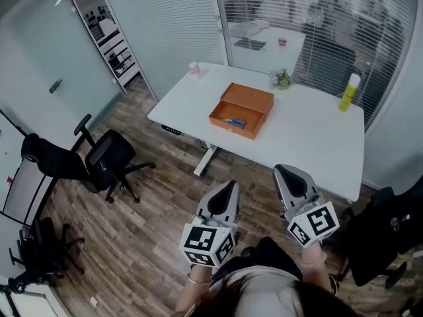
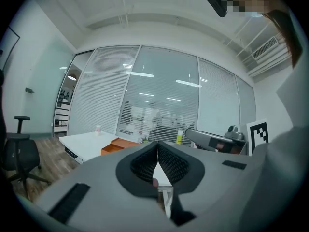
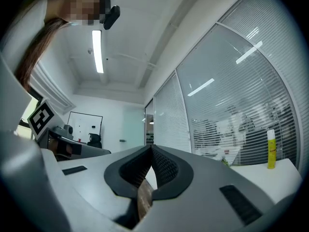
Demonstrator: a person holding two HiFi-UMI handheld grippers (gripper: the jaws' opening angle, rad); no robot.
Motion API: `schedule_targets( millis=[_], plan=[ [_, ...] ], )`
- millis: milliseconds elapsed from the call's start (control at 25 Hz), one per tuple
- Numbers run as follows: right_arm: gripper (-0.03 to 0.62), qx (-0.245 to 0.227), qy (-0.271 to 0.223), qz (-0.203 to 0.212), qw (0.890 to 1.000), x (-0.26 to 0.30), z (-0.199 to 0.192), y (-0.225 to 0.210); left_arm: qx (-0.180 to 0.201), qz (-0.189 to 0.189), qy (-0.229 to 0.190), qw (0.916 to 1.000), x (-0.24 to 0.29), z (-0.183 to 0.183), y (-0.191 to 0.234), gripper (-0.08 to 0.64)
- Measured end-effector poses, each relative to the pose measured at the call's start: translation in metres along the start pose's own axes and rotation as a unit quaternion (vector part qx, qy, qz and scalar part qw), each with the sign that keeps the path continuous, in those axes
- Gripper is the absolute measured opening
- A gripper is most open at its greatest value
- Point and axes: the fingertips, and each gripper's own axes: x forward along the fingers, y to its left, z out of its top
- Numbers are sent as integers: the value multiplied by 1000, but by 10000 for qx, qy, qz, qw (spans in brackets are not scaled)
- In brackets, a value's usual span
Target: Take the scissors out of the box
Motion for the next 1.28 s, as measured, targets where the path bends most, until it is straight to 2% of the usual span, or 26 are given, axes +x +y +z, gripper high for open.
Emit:
schedule_targets(
  millis=[480,760,1280],
  plan=[
    [29,-40,68,78,9999,38,-11,-19,-15,-3,14,10000,33,1,24,20],
    [29,-32,50,121,9999,71,-17,-42,34,4,29,10000,68,6,44,20],
    [29,-313,285,337,9985,139,-24,-81,80,3,67,9999,135,25,83,20]
  ],
)
